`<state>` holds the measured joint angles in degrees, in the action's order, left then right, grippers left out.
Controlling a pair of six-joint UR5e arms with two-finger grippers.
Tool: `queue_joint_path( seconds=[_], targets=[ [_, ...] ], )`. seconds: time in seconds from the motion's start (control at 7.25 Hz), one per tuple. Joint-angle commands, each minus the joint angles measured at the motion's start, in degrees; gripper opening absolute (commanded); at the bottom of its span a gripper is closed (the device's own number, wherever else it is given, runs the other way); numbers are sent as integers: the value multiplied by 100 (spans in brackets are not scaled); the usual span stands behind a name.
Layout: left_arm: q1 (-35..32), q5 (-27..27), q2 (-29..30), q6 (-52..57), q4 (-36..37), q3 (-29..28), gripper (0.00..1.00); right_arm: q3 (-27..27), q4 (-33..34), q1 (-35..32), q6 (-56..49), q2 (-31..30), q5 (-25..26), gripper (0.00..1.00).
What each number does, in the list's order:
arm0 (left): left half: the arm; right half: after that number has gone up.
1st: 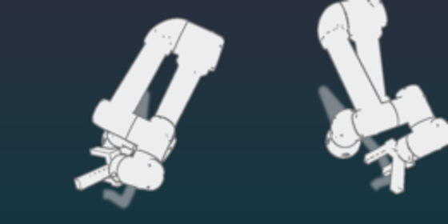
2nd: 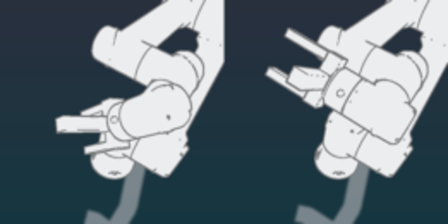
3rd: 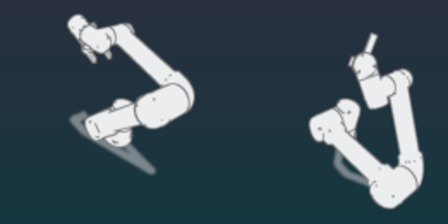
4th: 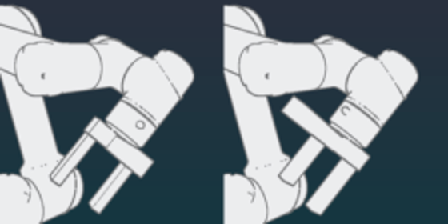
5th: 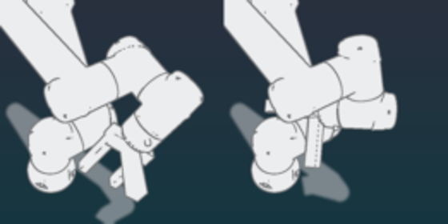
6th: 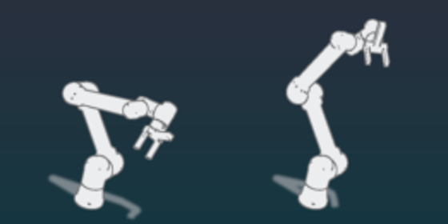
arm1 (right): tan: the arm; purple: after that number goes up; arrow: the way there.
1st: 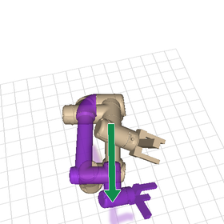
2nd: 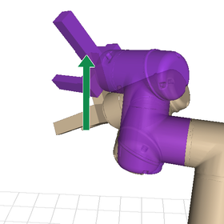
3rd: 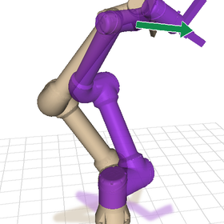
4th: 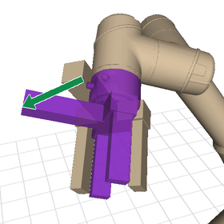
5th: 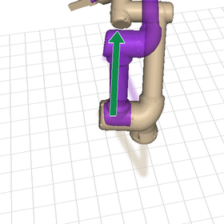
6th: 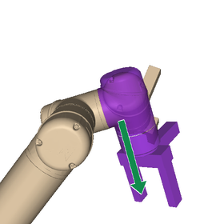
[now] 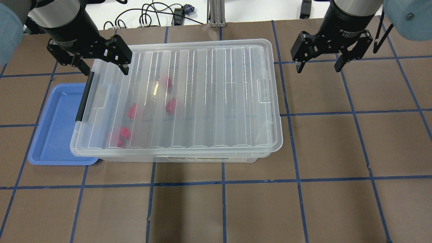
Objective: Place red block in blue tray from box
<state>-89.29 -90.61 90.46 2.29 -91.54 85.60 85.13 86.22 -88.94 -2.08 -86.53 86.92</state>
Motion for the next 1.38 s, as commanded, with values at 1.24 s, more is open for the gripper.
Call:
queue_joint_path(
  seconds=[1.24],
  targets=[
    [0,0,-11,0,5,0,100,-23,27,0,15,58,273,100]
  ],
)
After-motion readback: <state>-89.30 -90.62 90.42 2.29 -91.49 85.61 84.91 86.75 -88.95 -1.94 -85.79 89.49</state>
